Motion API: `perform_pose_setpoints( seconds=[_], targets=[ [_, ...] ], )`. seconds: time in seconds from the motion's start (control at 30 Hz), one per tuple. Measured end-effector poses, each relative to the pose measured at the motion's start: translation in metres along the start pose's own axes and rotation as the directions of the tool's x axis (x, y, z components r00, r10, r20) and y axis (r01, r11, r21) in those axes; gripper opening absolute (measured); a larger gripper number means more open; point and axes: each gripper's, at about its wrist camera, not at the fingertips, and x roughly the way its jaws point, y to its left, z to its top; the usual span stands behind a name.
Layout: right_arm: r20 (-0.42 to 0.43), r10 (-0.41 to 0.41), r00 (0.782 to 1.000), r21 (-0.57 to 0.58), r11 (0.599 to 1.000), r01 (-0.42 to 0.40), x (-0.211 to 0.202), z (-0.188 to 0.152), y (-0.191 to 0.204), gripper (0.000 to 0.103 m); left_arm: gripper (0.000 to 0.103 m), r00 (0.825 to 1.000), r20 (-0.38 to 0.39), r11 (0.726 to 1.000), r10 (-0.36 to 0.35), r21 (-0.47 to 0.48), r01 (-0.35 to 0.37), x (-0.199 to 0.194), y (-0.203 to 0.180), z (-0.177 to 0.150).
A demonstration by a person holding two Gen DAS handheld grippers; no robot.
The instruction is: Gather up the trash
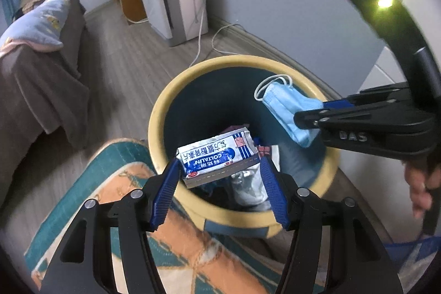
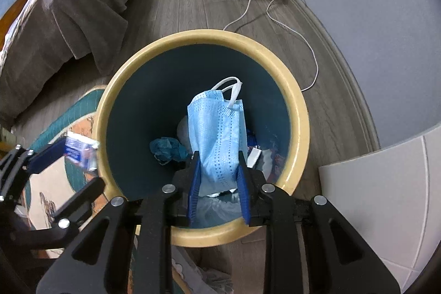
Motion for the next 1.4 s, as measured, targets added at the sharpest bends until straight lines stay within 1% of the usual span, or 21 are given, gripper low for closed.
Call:
perform_pose_setpoints(
  seconds=[0.03,0.07,0.1,0.13,0.17,0.23,0.3,0.33,0.37,0.4,0.43,0.5,0.53,0.6,0.7,0.77,0.87,0.93,1.1,1.4],
  targets=[
    [0.0,-0.001,1.0,0.002,1.0,0.001,0.0,0.001,-0.001,0.034,0.069,1.0,-0.006,1.0,0.008,-0.008,-0.008,0.003,0.001,0.0],
    [0.003,-0.002,1.0,0.004,1.0,0.002,-0.001,0.001,-0.001,0.038,0.072,1.0,-0.01,1.0,0.01,-0.021,-0.01,0.003,0.001,-0.001],
    [0.008,-0.003,1.0,0.003,1.0,0.003,-0.002,0.001,-0.001,0.042,0.074,1.0,-0.006,0.999,-0.001,-0.035,0.001,0.003,0.003,-0.003],
    [0.011,-0.006,1.0,0.003,1.0,0.006,-0.003,0.001,-0.001,0.044,0.075,1.0,-0.002,0.999,-0.006,-0.043,0.006,0.002,0.005,-0.003],
    [0.016,-0.011,1.0,0.005,1.0,0.011,-0.006,0.001,-0.002,0.046,0.078,1.0,0.008,0.998,-0.007,-0.055,0.007,-0.001,0.008,-0.004],
    [0.035,-0.018,0.999,0.004,1.0,0.017,-0.013,0.001,-0.003,0.052,0.08,0.999,0.029,0.996,-0.014,-0.085,0.016,-0.009,0.014,-0.007],
    [0.061,-0.024,0.998,-0.004,1.0,0.024,-0.023,-0.002,-0.002,0.064,0.087,0.998,0.055,0.992,-0.014,-0.126,0.021,-0.022,0.021,-0.011],
    [0.071,-0.026,0.997,-0.009,1.0,0.027,-0.029,-0.005,-0.002,0.068,0.089,0.997,0.071,0.99,-0.012,-0.142,0.022,-0.03,0.023,-0.013],
    [0.077,-0.031,0.997,-0.013,0.999,0.032,-0.035,-0.008,-0.001,0.074,0.093,0.996,0.083,0.988,-0.009,-0.15,0.022,-0.037,0.025,-0.015],
    [0.085,-0.035,0.996,-0.016,0.999,0.037,-0.04,-0.009,0.0,0.081,0.094,0.996,0.094,0.988,-0.003,-0.156,0.018,-0.043,0.025,-0.016],
    [0.098,-0.042,0.994,-0.024,0.999,0.044,-0.048,-0.013,0.002,0.085,0.094,0.995,0.1,0.987,0.006,-0.16,0.01,-0.05,0.025,-0.017],
    [0.123,-0.054,0.991,-0.044,0.997,0.06,-0.059,-0.018,0.007,0.097,0.096,0.994,0.11,0.986,0.018,-0.164,0.001,-0.064,0.025,-0.022],
    [0.139,-0.065,0.988,-0.064,0.995,0.075,-0.066,-0.024,0.011,0.097,0.097,0.994,0.11,0.987,0.027,-0.159,-0.01,-0.072,0.023,-0.024],
    [0.143,-0.082,0.986,-0.084,0.992,0.095,-0.072,-0.032,0.013,0.097,0.097,0.993,0.109,0.988,0.051,-0.152,-0.034,-0.082,0.022,-0.028],
    [0.157,-0.076,0.985,-0.089,0.992,0.091,-0.082,-0.045,0.015,0.097,0.097,0.991,0.11,0.988,0.07,-0.144,-0.054,-0.098,0.019,-0.035],
    [0.181,-0.071,0.981,-0.087,0.992,0.088,-0.09,-0.055,0.016,0.097,0.098,0.99,0.11,0.988,0.087,-0.139,-0.071,-0.109,0.019,-0.042],
    [0.207,-0.099,0.973,-0.081,0.99,0.118,-0.099,-0.069,0.015,0.097,0.098,0.99,0.113,0.988,0.089,-0.136,-0.073,-0.122,0.017,-0.05],
    [0.215,-0.106,0.971,-0.069,0.99,0.123,-0.102,-0.074,0.011,0.097,0.098,0.989,0.117,0.987,0.092,-0.144,-0.075,-0.127,0.017,-0.054],
    [0.261,-0.1,0.96,-0.027,0.993,0.111,-0.113,-0.076,0.006,0.097,0.098,0.988,0.122,0.987,0.093,-0.139,-0.076,-0.131,0.014,-0.059],
    [0.271,-0.099,0.958,-0.068,0.99,0.121,-0.115,-0.078,0.019,0.097,0.098,0.984,0.133,0.985,0.119,-0.137,-0.101,-0.136,0.015,-0.064]
  ],
)
